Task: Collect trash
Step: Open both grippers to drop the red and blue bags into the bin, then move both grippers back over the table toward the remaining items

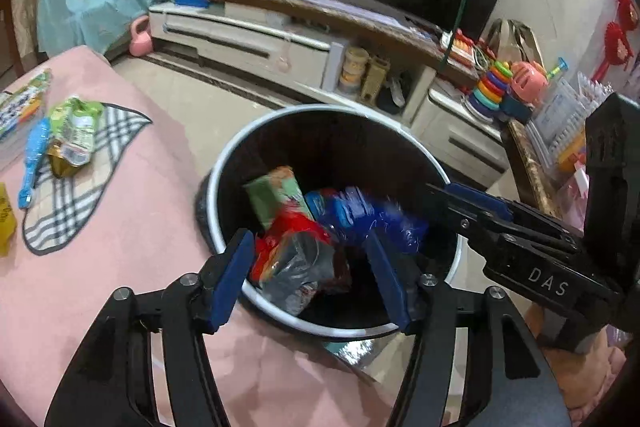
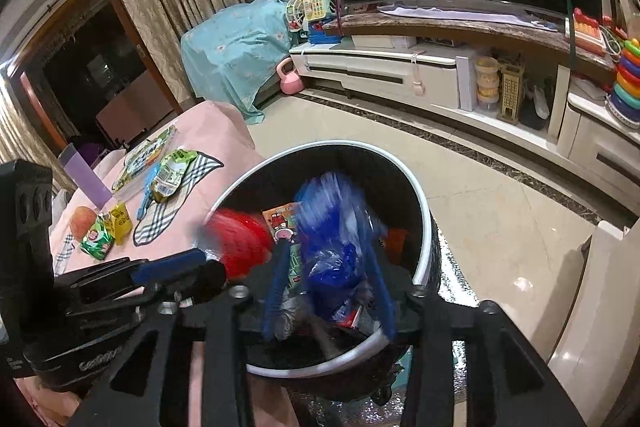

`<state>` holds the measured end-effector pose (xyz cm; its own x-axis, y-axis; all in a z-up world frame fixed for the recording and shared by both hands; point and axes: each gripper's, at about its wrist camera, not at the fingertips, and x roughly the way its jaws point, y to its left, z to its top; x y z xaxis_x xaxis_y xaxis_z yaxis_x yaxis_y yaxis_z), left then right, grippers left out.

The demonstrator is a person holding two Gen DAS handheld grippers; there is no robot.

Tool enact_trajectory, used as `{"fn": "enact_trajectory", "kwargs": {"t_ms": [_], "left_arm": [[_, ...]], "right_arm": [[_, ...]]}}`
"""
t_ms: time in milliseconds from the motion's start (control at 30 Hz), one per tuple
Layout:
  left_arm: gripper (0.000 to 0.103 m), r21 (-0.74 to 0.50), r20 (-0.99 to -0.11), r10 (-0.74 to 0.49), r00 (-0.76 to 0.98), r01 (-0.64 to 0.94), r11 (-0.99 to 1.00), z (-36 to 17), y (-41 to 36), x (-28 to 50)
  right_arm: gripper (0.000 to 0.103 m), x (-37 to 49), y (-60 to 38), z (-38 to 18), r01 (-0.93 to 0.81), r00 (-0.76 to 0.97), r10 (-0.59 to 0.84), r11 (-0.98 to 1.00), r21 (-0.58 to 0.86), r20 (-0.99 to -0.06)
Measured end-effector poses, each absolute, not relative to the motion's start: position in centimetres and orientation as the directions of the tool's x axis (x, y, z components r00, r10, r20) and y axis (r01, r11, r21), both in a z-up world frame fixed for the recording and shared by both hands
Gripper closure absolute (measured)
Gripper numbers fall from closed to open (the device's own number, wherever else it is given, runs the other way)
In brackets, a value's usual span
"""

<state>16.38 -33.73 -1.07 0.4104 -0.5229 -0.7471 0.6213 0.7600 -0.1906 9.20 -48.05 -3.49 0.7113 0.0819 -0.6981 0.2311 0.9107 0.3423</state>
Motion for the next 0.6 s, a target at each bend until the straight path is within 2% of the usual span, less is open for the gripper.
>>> {"fn": "enact_trajectory", "kwargs": {"t_ms": [200, 400, 467, 600], "left_arm": [[0.04, -0.2, -0.753, -0.505, 0.422, 0.585, 0.786, -1.4, -31.5, 16.3], [0.036, -0.216, -0.747, -0.487, 0.452, 0.527, 0.822, -1.9, -27.4, 15.3], [0.034, -0.221, -0.746, -0.476, 0.465, 0.501, 0.837, -2.1, -25.8, 15.0], [0.033, -0.243, -0.748, -0.462, 0.476, 0.451, 0.859, -2.5, -22.3, 14.5]], "right_arm": [[0.05, 8.6, -47.7, -3.1, 0.229, 0.72, 0.086, 0.907, 0.353, -0.688], [0.034, 7.6, -46.3, -2.2, 0.208, 0.744, 0.1, 0.905, 0.371, -0.66], [0.025, 7.2, -45.4, -1.6, 0.193, 0.757, 0.108, 0.906, 0.378, -0.645], [0.017, 6.8, -43.0, -0.6, 0.157, 0.775, 0.122, 0.914, 0.375, -0.621]]}}
